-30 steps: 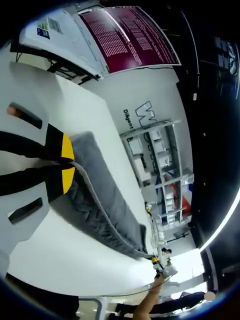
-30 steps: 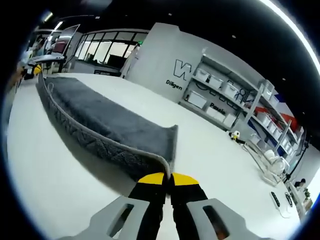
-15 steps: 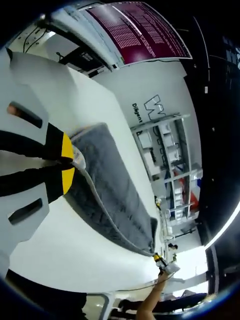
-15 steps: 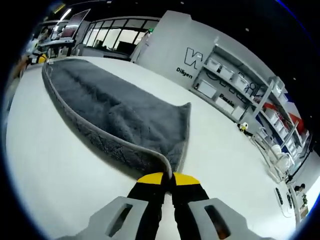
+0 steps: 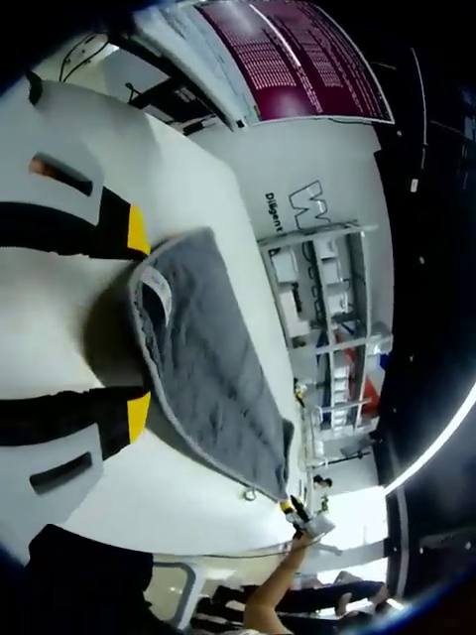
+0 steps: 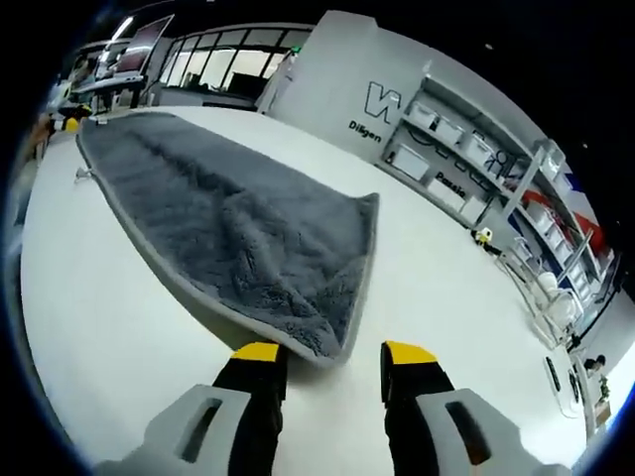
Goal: Open the folded towel by lifting each exposed corner and separating the folded layers until the towel lies flat within the target outline without major curled edges
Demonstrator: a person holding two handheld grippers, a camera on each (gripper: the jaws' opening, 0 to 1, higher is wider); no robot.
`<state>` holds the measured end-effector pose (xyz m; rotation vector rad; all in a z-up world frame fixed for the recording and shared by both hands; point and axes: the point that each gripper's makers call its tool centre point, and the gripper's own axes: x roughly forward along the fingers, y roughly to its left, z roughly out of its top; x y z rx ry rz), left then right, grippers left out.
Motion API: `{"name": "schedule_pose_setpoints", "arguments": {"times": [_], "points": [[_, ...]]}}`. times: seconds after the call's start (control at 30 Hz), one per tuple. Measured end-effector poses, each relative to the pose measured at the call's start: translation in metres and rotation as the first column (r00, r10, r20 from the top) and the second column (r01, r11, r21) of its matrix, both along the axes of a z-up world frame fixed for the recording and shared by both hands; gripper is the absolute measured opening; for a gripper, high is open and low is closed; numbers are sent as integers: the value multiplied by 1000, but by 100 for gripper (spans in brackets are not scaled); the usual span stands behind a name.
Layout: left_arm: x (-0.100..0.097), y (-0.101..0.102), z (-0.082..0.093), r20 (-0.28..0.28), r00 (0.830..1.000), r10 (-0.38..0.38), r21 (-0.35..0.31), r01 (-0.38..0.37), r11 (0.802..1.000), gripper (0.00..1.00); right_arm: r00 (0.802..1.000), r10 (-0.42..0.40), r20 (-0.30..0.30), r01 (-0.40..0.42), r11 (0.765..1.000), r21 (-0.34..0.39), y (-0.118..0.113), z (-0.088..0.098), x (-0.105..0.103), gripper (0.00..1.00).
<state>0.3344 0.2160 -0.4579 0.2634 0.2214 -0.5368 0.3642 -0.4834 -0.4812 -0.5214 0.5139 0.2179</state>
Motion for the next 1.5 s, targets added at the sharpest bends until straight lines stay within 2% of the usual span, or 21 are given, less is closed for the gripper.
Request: {"name": "schedule_pose_setpoints", "arguments": {"times": [0.13, 0.2, 0.27, 0.37, 0.4, 0.47, 0.6, 0.8, 0.93, 1.1, 1.2, 1.27, 1.33, 1.4, 1.5], "points": [[-7, -10, 3, -40, 998, -40, -73, 37, 997, 86, 1000, -13, -1, 13, 997, 70, 0, 6, -7, 55], [-9, -13, 5, -43, 998, -50, -88, 46, 995, 90, 1000, -14, 2, 14, 996, 85, 1, 9, -9, 61], [-9, -16, 10, -41, 998, -53, -127, 48, 991, 97, 999, -36, 9, 34, 990, 140, 0, 18, -12, 73], [-8, -16, 15, -28, 999, -41, -152, 36, 988, 99, 998, -63, -3, 62, 980, 191, -1, 21, -14, 100], [-9, -17, 15, -27, 999, -46, -157, 41, 987, 99, 997, -74, 8, 70, 975, 210, -1, 23, -14, 97], [-9, -18, 15, -35, 998, -46, -167, 40, 985, 99, 995, -92, 33, 81, 965, 251, 0, 29, -15, 99], [-10, -22, 15, -37, 998, -54, -162, 48, 986, 99, 996, -77, 39, 64, 964, 256, 9, 33, -19, 99], [-14, -32, 18, -30, 997, -74, -136, 69, 988, 99, 998, 50, 46, -61, 959, 278, 58, 40, -24, 99], [-16, -42, 22, -36, 995, -96, -126, 90, 988, 99, 983, 177, 40, -180, 929, 323, 100, 42, -26, 98], [-17, -55, 25, -29, 992, -126, -137, 121, 983, 98, 949, 308, 63, -308, 872, 380, 155, 47, -29, 94], [-18, -61, 23, -25, 991, -129, -121, 125, 985, 98, 931, 360, 58, -353, 853, 385, 180, 47, -30, 88], [-17, -61, 23, -19, 992, -122, -112, 119, 987, 98, 908, 416, 51, -404, 836, 370, 196, 44, -32, 83], [-17, -61, 22, -18, 993, -118, -108, 115, 987, 98, 905, 423, 40, -405, 832, 379, 203, 42, -32, 78], [-16, -63, 18, -32, 992, -122, -94, 119, 988, 98, 882, 469, 51, -449, 802, 394, 226, 40, -29, 72], [-16, -64, 18, -36, 991, -129, -94, 126, 988, 98, 837, 546, 28, -508, 759, 407, 256, 31, -34, 62]]}}
